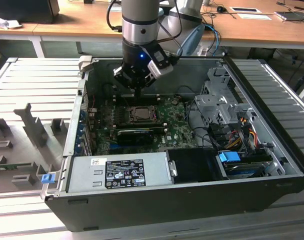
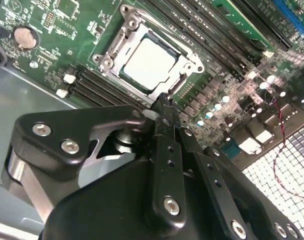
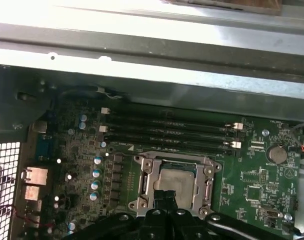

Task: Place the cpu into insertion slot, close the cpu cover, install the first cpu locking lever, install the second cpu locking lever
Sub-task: 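Install the first cpu locking lever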

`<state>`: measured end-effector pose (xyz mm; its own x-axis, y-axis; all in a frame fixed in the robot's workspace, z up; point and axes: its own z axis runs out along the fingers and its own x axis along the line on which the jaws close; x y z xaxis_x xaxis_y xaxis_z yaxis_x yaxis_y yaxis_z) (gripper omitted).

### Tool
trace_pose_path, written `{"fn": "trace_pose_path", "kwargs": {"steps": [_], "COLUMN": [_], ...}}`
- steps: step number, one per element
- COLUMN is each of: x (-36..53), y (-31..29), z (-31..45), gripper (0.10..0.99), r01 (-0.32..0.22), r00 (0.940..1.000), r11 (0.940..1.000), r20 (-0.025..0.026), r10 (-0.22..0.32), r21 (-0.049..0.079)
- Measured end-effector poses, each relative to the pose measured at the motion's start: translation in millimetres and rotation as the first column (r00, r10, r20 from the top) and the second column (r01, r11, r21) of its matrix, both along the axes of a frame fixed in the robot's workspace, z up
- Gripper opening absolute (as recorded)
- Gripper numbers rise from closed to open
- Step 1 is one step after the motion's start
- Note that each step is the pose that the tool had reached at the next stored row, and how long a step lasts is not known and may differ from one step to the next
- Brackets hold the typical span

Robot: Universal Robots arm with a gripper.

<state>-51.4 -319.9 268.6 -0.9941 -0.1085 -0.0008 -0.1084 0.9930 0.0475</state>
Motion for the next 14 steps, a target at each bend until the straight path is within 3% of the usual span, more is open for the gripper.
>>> {"fn": "trace_pose_path", "kwargs": {"steps": [8, 11, 14], "x": [-2.0, -8.0, -15.9], "y": [0.1, 0.1, 0.1], "z": [-4.5, -5.2, -7.2], "gripper": [0.106, 0.106, 0.106], "r01": [0.072, 0.072, 0.072], "r00": [0.9974, 0.9974, 0.9974], "r11": [0.9974, 0.9971, 0.9971], "r20": [0.0, -0.0014, 0.0065], "r10": [-0.072, -0.072, -0.072], "r21": [0.002, 0.024, 0.026]}}
